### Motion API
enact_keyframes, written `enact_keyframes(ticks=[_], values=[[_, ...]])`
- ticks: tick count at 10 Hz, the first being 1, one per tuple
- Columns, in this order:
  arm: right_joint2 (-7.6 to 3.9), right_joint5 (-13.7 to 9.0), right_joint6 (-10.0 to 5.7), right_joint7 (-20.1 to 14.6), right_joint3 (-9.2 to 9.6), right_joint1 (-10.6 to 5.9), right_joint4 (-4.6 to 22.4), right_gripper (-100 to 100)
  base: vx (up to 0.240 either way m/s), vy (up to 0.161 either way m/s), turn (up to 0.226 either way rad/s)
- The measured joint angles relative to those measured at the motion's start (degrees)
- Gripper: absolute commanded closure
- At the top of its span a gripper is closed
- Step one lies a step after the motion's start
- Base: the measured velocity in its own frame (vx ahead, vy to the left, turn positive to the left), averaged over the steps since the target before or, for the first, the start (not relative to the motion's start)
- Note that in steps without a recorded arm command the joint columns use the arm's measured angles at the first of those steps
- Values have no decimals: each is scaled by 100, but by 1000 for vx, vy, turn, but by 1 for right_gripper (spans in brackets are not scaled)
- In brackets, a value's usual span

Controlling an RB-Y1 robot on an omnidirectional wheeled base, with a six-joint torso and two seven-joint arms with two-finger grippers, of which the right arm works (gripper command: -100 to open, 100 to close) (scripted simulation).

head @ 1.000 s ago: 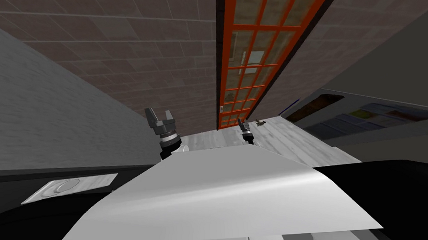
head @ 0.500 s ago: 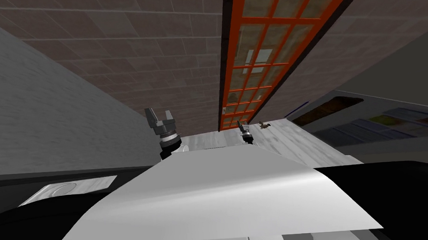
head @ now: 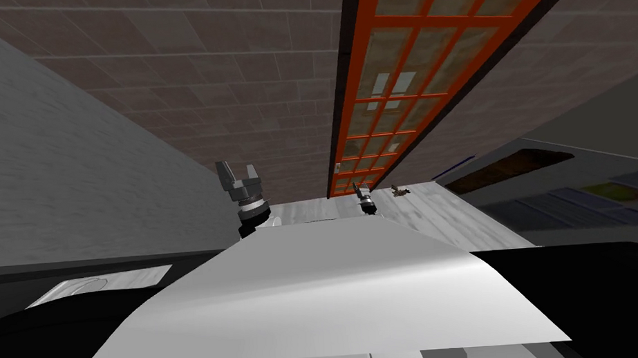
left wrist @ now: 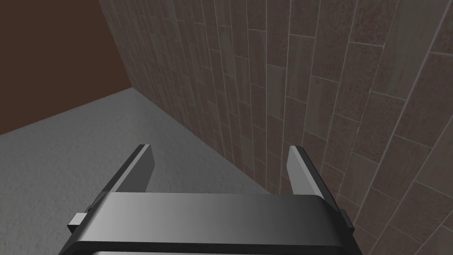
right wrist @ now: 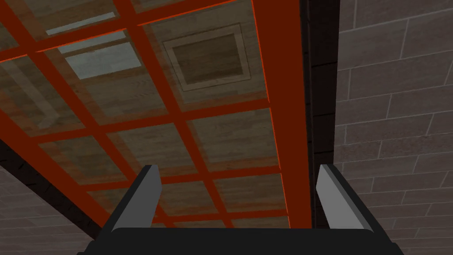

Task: Pull the door open

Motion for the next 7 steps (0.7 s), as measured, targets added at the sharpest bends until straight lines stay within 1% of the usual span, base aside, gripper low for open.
enact_keyframes(ticks=[2, 5, 7], values=[[18, 91, -85, 209, -96, -117, 313, -100, 113, 4, 86], [54, 291, -213, 605, -279, -296, 840, -100, 135, 5, 86], [83, 398, -243, 784, -356, -338, 1018, -100, 102, -18, 50]])
